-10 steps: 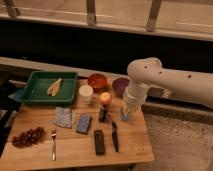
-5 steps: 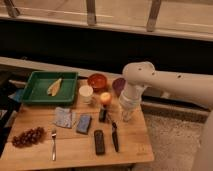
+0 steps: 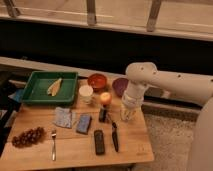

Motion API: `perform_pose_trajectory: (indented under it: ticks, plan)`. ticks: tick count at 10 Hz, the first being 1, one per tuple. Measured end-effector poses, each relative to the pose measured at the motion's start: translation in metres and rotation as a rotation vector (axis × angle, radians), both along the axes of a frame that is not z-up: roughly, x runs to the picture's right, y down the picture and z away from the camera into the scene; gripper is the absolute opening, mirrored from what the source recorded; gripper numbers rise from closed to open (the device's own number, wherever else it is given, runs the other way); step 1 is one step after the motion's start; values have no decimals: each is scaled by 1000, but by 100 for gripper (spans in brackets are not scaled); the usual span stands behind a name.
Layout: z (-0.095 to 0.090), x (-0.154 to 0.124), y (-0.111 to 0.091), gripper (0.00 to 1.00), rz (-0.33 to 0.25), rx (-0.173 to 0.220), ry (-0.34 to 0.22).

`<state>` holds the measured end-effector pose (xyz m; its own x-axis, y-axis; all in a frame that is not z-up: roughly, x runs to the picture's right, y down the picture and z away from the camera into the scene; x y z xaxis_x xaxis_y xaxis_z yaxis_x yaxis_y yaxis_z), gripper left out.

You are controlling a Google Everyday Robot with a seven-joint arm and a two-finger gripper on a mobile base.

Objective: Place pepper in plastic cup

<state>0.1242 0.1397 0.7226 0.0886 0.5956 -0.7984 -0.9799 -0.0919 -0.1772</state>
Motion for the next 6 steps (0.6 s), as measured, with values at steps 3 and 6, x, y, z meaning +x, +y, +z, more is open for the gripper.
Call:
perform_pose_trajectory:
  ticks: [3,6]
  plan:
    - [5,12,-9,39,11,-4,30]
    - [7,12,-13,70,4,-10,33]
